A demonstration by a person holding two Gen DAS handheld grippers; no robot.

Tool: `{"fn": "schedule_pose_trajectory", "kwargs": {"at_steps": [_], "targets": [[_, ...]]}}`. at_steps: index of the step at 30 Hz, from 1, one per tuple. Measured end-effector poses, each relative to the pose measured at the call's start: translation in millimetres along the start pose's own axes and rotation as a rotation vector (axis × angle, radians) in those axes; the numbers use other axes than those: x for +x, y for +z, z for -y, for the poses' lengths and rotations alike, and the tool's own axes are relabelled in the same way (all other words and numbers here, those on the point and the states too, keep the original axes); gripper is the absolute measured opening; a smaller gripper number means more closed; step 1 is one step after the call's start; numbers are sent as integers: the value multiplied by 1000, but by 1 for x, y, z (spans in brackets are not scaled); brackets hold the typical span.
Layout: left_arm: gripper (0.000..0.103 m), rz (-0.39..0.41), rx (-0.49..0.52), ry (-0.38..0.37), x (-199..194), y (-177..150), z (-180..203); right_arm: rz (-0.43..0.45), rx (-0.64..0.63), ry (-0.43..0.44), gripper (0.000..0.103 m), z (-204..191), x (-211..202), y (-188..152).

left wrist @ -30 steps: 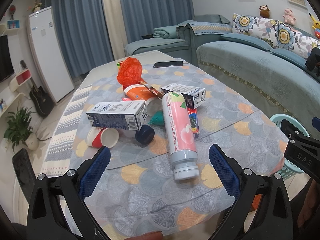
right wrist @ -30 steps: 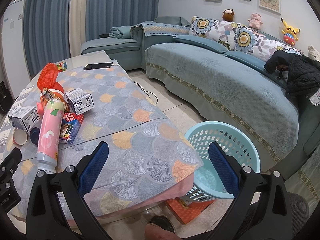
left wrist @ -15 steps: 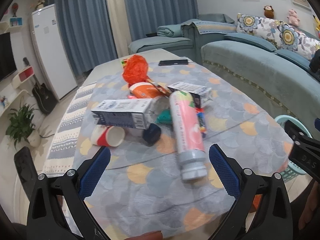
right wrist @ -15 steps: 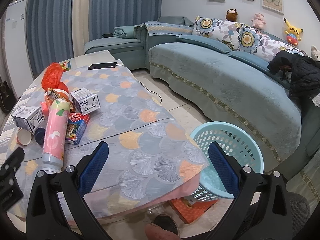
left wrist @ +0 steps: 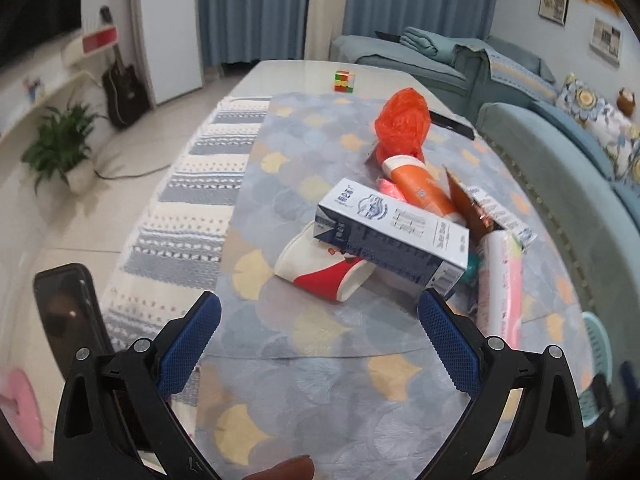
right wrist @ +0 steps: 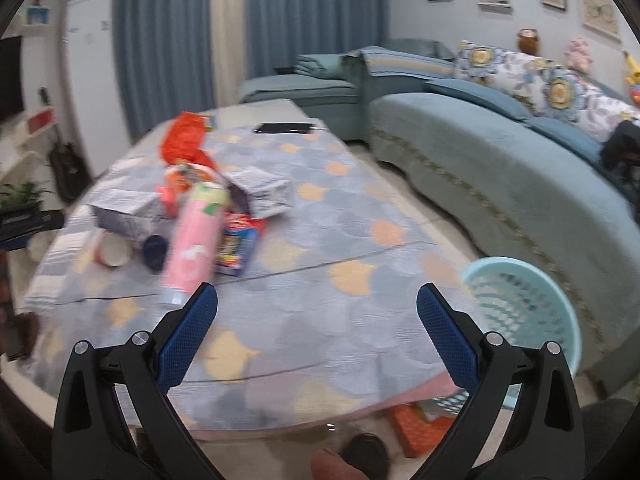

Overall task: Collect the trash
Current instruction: 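Grasp the white milk carton with the left tool while the right tool grasps the pink bottle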

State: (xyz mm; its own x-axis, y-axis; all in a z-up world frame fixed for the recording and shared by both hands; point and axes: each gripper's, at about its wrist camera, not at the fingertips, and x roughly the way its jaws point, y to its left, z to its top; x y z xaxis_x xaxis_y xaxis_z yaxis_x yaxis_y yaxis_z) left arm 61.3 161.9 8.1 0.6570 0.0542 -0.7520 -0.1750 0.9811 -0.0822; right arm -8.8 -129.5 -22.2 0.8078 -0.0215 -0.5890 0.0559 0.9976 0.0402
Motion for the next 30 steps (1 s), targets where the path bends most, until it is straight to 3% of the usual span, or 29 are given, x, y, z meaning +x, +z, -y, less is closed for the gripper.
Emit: {"fn": "schedule_pose_trajectory", "kwargs": {"at_steps": [7,11,15,16,17,19,23,27,30], "targets": [[96,-6,85,-113,7,29,30,-4,-69,37,95,-23,4,-5],[96,-92,45,-172,37,50,41,-19,-101,47,95,-31,8,-8],[96,-279,-146,-104,95,55,25,-33,-114,45,95,-28,15,-13],[97,-315,-202,-111,106,52,18,-37,-113,45,95,-27,16,-14],[97,-337,-287,-166,114,48,11,-42,-112,44,95,-26,18,-14],[96,-370,-360,-208,120,47,7,-57,-108,45,95,-24,23,-16],[96,-341,-337,-184,117,55,17,-77,-115,56,95,-27,31,-17],[96,-330,-336,-263,115,62,30,-74,-150,71,95,-38,32,-20],[96,-304,-288,-241,115,66,41,-65,-188,77,95,-48,30,-22]]}}
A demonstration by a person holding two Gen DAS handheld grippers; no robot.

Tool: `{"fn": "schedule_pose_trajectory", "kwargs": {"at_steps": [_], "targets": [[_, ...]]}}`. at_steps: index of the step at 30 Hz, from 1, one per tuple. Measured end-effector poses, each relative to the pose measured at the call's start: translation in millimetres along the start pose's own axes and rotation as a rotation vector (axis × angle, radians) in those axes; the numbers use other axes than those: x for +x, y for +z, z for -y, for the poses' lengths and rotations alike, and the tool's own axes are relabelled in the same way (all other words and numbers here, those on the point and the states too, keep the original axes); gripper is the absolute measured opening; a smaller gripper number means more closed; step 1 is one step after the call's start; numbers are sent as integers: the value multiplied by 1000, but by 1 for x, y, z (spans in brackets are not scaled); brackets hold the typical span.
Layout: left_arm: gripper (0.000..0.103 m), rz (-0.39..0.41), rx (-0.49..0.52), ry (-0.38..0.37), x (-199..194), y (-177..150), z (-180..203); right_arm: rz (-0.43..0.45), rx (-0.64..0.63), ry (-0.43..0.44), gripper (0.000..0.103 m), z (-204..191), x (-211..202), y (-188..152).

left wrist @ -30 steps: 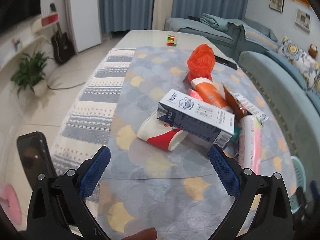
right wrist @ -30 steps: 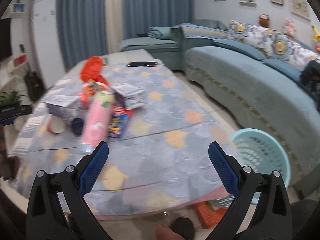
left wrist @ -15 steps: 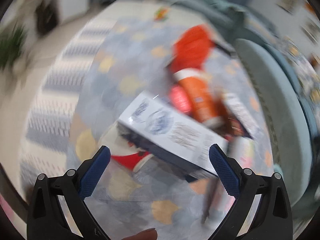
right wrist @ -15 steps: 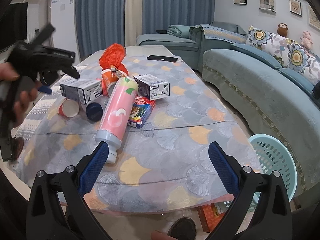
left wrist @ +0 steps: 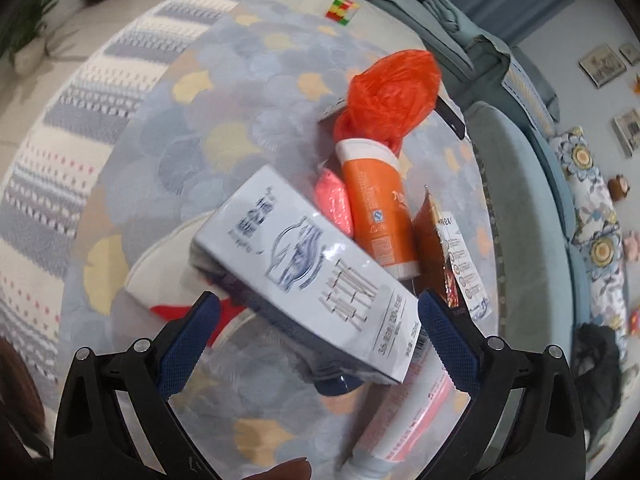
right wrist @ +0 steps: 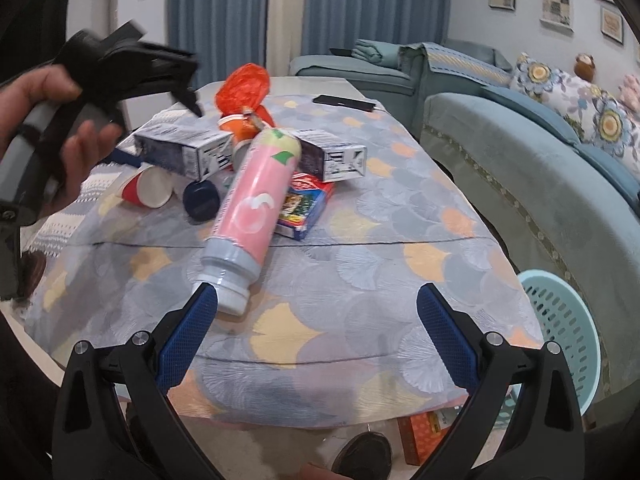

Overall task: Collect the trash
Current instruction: 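Grasp the white milk carton with the left tool while the right tool grasps the pink bottle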

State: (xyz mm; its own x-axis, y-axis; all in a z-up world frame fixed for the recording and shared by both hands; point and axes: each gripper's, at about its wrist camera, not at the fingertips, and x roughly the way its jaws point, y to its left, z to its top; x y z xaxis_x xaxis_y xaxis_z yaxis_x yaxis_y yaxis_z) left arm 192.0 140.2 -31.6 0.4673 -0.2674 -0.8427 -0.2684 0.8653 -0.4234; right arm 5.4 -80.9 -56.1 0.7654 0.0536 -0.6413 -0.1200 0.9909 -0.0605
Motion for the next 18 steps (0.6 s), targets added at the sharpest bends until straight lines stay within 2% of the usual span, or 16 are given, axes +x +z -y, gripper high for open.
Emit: {"fn": "schedule_pose_trajectory", "kwargs": {"at_steps": [2,5,12,15,16,18], "targets": [[96,-21,12,10,6,-2,3,-1,-13,5,95,-4,1,-1],[96,3,67,55,10,-3,16,2,-3,10,95,-3,0,-1],[96,48,108,121,22,0,27,26,3,-7,95,-5,-1,2],[95,57,118,120,26,4,29,26,0,-4,95,-7,0,2],[94,59,121,110,26,4,26,29,-2,-3,95,-8,-1,2],[79,54,121,57,26,1,24,38,-9,-4,95,-10,-3,2]]}}
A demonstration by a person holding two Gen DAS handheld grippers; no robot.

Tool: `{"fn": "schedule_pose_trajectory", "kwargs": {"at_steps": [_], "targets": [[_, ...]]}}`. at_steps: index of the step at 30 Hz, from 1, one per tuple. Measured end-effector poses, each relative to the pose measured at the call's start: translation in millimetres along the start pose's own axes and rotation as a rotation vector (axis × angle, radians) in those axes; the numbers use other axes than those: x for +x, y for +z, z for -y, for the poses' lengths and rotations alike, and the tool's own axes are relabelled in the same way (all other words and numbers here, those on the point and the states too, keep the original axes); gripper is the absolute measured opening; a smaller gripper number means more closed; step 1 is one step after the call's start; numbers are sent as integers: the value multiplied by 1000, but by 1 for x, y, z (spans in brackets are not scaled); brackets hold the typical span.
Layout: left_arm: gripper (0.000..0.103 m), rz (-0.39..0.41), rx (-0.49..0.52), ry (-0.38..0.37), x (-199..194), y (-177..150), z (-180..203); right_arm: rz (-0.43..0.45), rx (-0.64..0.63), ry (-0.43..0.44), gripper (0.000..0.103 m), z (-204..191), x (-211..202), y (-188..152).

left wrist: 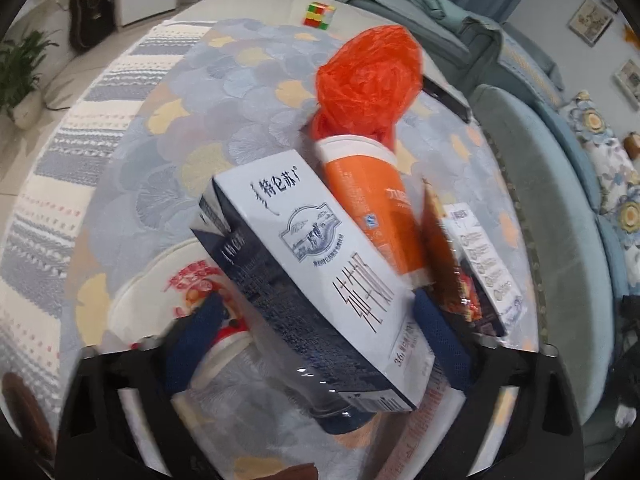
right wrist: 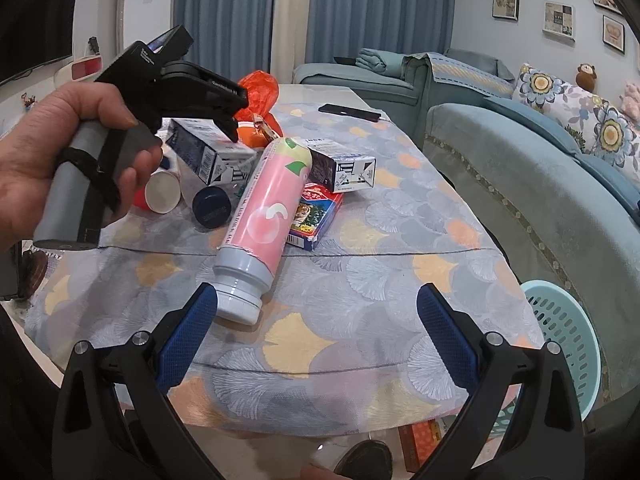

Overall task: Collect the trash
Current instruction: 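Grasp the white milk carton with the left tool while the right tool grasps the pink bottle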

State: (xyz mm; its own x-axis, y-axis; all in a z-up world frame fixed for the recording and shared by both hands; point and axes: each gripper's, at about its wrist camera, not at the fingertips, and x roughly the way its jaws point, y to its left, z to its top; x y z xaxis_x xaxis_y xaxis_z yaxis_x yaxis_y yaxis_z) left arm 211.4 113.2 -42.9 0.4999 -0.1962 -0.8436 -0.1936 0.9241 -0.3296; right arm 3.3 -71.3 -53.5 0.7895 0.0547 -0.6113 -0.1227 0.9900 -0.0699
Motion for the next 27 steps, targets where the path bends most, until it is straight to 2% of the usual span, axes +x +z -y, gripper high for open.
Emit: {"fn": "schedule_pose_trajectory", "kwargs": {"at_steps": [1,3,5,6,12,19,24,25,27], "targets": [[76,1,-4,-15,-1,0,0,3,-2,-1,95,-1,-1,0],[59,30,21,-24,-6,-2,1,4,-3,-5,95,-1,-1,-1],[47,25,55,-47,-9,-2,5,-2,-1,-9,95,0,1,0],[44,18,68,-52,-10,-3,6,-7,-1,-12,95,0,3,0],[44,25,137,-19,-10,-10,9,-9,35,14,95,-2,15,17],[40,12,161,-41,-15,-15,6,-48,75,54,95,-17,49,35],[39,32,169,-54,-24,-15,3,-83,94,49,95,-28,76,41],[39,35,171,-56,-26,-15,3,-93,99,47,91,-28,82,42],[39,39,174,-62,-29,-15,2,-150,106,43,74,-29,97,42]]}}
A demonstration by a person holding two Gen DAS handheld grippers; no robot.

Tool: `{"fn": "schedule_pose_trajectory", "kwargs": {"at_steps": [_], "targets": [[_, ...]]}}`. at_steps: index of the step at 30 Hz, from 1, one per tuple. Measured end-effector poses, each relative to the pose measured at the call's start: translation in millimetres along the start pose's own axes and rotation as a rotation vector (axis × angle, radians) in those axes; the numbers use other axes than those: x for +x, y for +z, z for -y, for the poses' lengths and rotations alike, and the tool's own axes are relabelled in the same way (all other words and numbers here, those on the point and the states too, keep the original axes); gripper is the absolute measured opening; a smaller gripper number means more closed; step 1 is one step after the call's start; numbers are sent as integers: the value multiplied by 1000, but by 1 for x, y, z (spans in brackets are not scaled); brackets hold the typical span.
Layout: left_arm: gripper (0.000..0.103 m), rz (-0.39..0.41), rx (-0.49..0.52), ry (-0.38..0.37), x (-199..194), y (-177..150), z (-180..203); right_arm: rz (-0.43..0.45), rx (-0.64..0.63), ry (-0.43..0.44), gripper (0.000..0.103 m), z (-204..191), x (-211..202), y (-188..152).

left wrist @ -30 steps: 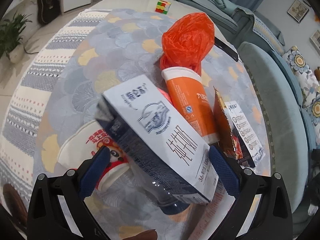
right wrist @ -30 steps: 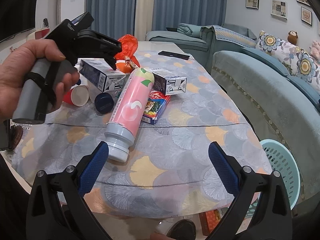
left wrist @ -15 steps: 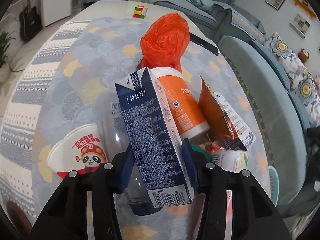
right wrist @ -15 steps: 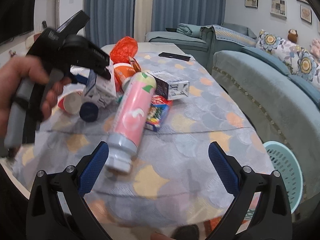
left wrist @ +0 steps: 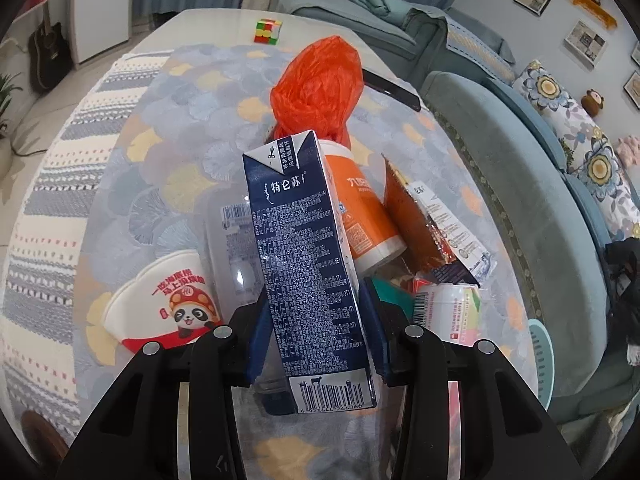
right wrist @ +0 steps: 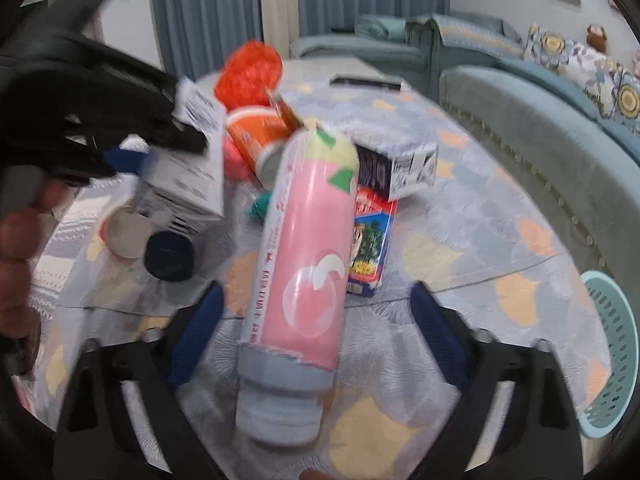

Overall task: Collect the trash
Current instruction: 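Grasp the white milk carton with the left tool while the right tool grasps the pink bottle, then carry the carton and pink bottle to the blue basket and release both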

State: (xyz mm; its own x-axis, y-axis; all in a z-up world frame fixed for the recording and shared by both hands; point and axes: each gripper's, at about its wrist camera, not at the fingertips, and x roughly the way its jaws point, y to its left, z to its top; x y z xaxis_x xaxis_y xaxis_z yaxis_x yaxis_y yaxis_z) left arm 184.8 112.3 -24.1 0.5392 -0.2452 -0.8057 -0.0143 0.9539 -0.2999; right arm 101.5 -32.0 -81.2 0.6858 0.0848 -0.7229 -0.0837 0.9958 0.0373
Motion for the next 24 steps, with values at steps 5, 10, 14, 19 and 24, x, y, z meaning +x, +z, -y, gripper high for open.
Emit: {"fn": "schedule_pose_trajectory", "kwargs": {"at_steps": [5,10,14,19,24], "targets": [[39,31,-14,10,-11,1,-4,-50,29,49,47,4,8,-4],[36,75,-34,2,-28,2,-6,-46,34,80,47,9,0,-11],[35,100,-23,-3,-39,-2,-2,-15,40,89,47,13,-15,-14],[35,119,1,-8,-48,-10,4,36,50,87,47,23,-35,-12],[35,163,37,-9,-65,-19,12,51,78,85,47,35,-46,-13]]}}
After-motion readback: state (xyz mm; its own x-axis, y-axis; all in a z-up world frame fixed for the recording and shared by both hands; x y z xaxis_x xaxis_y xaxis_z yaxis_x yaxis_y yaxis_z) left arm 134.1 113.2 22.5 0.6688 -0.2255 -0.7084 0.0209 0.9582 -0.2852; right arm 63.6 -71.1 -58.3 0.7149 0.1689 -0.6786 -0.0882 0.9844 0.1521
